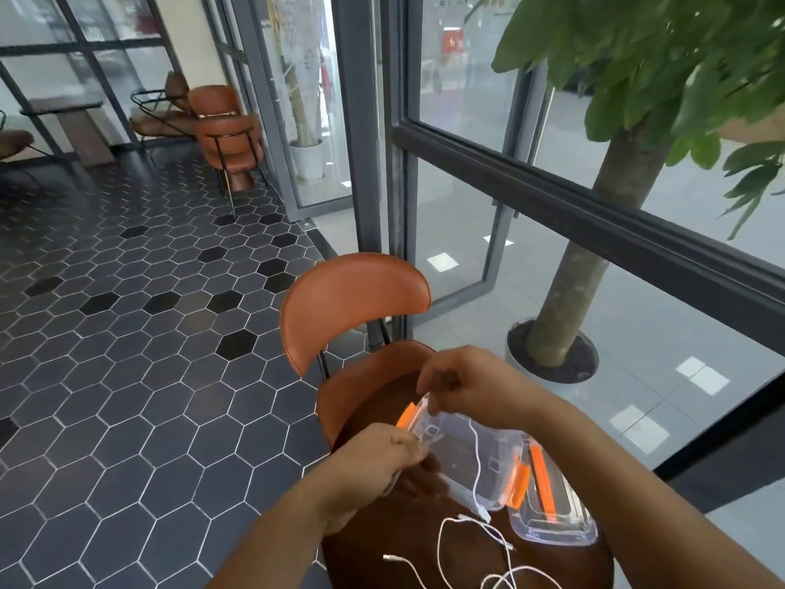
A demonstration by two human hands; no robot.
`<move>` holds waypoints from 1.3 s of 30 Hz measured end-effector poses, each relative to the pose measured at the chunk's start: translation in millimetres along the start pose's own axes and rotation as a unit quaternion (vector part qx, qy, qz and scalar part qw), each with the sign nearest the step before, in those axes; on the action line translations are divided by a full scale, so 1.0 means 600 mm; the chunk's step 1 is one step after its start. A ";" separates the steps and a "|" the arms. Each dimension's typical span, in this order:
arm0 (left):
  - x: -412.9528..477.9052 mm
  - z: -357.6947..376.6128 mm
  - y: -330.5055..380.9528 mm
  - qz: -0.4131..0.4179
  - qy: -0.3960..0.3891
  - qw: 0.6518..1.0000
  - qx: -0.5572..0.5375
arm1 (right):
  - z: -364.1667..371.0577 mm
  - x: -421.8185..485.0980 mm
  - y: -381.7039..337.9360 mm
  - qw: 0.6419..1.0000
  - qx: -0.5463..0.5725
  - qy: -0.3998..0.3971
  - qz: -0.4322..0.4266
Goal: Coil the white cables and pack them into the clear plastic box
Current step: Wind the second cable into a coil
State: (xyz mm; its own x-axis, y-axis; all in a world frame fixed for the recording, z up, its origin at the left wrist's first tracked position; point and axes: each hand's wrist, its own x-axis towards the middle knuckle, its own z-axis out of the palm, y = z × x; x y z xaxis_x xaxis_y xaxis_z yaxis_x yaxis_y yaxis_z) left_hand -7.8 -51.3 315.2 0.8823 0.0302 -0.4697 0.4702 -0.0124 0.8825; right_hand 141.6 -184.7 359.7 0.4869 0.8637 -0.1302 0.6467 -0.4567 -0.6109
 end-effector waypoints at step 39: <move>-0.017 -0.031 -0.008 0.144 -0.042 0.970 -0.192 | 0.005 -0.012 -0.008 0.965 0.236 0.039 0.112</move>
State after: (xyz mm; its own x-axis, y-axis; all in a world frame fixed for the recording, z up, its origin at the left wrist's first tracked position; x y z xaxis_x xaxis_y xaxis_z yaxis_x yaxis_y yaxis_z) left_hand -19.6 -33.1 316.0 0.9823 -0.0015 -0.1876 0.1751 0.3652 0.9143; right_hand 133.3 -188.1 361.4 0.6375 0.7281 -0.2519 0.1904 -0.4657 -0.8642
